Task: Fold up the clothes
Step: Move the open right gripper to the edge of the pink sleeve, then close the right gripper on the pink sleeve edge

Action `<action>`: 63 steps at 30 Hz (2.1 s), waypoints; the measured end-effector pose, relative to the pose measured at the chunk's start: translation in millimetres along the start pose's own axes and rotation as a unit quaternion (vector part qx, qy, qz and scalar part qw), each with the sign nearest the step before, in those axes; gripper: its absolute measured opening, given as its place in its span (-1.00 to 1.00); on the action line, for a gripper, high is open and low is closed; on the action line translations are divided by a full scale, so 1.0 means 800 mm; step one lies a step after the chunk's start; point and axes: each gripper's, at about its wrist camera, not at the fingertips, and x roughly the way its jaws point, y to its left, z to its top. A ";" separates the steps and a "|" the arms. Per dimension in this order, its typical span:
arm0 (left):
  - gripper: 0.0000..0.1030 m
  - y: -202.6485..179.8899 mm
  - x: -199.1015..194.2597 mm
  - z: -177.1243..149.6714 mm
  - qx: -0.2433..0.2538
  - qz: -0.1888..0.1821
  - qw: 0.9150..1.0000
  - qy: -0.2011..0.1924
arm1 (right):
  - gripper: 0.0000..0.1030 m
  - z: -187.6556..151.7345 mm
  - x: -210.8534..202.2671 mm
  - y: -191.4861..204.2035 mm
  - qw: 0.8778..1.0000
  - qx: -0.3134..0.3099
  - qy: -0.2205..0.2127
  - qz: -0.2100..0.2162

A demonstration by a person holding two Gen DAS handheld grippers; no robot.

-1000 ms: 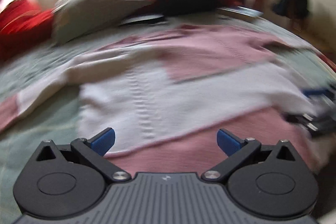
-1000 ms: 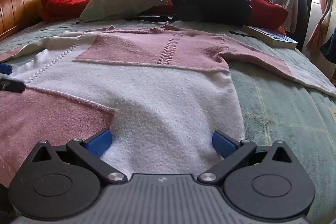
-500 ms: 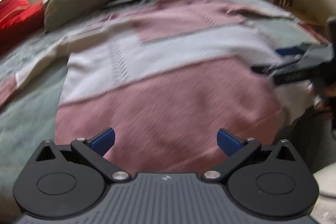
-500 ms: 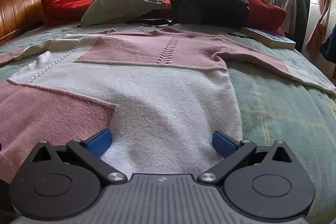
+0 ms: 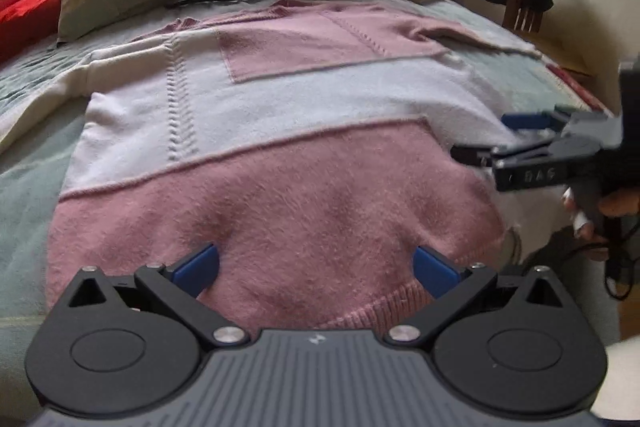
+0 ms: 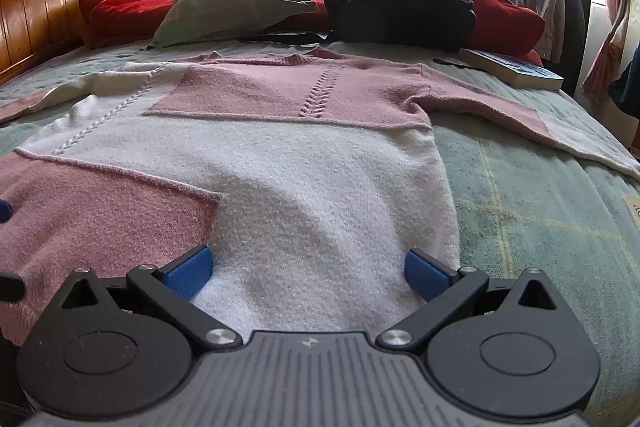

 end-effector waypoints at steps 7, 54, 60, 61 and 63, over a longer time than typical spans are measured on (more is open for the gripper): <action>0.99 0.053 -0.011 0.070 -0.011 0.005 0.998 -0.065 | 1.00 0.006 -0.003 0.002 1.000 0.006 0.013 -0.005; 0.99 0.201 0.137 0.145 -0.071 -0.047 0.994 -0.066 | 0.27 0.356 0.337 0.071 0.975 -0.111 0.058 0.184; 0.99 0.216 0.115 0.140 -0.081 -0.017 0.993 -0.084 | 0.26 0.377 0.392 0.113 0.953 -0.144 0.065 0.258; 0.99 0.220 0.114 0.139 -0.085 -0.013 0.993 -0.085 | 0.27 0.378 0.399 0.121 0.951 -0.152 0.066 0.262; 0.99 0.226 0.111 0.138 -0.091 -0.010 0.992 -0.085 | 0.27 0.378 0.414 0.134 0.947 -0.172 0.069 0.263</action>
